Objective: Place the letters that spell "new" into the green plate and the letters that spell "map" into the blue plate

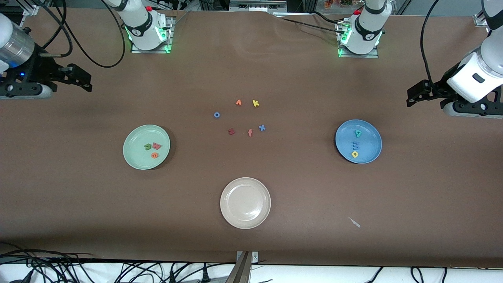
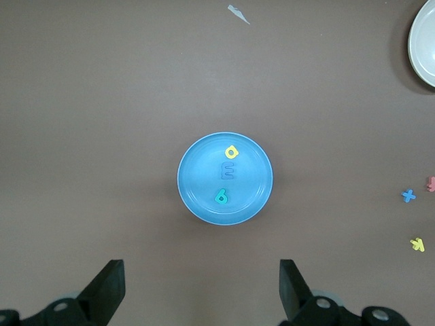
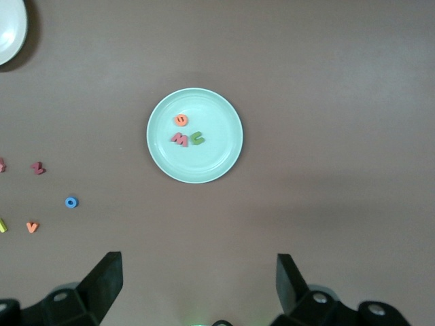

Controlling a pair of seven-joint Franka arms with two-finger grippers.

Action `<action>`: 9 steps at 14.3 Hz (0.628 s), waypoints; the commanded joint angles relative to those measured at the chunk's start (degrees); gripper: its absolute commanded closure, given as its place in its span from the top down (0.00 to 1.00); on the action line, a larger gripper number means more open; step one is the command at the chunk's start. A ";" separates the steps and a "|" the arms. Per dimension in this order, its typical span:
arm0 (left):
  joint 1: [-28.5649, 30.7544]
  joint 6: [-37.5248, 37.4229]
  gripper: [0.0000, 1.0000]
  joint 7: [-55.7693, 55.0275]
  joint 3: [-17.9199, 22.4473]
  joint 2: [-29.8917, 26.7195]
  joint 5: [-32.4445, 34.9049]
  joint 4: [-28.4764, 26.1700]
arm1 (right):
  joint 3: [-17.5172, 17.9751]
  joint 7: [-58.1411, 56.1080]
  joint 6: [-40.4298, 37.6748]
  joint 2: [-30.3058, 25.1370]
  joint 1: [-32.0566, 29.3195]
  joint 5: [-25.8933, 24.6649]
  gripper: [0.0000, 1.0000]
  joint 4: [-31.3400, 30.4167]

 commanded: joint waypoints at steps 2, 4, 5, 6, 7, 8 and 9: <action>0.03 -1.00 1.00 0.22 0.01 -0.26 0.17 0.72 | 0.60 0.32 -0.86 -0.20 -1.97 -0.69 1.00 0.57; 0.03 -1.00 1.00 0.22 0.01 -0.26 0.17 0.72 | 0.60 -0.29 -0.86 -0.20 -3.02 -0.60 1.00 0.57; 0.03 -1.00 1.00 0.22 0.01 -0.26 0.17 0.72 | 0.68 -0.56 -0.94 -0.20 -3.11 -0.51 1.00 0.48; 0.03 -1.00 1.00 0.22 0.01 -0.26 0.17 0.72 | 0.77 -0.65 -0.95 -0.20 -3.11 -0.51 1.00 0.39; 0.03 -1.00 1.00 0.22 0.01 -0.26 0.08 0.72 | 0.77 -0.74 -0.86 -0.20 -3.11 -0.69 1.00 0.48; 0.03 -1.00 1.00 0.22 0.01 -0.26 0.17 0.72 | 0.86 -1.09 -0.94 -0.20 -3.11 -0.60 1.00 0.39; 0.03 -1.00 1.00 0.22 0.01 -0.26 0.17 0.72 | 0.86 -1.09 -0.95 -0.12 -3.11 -0.60 1.00 0.39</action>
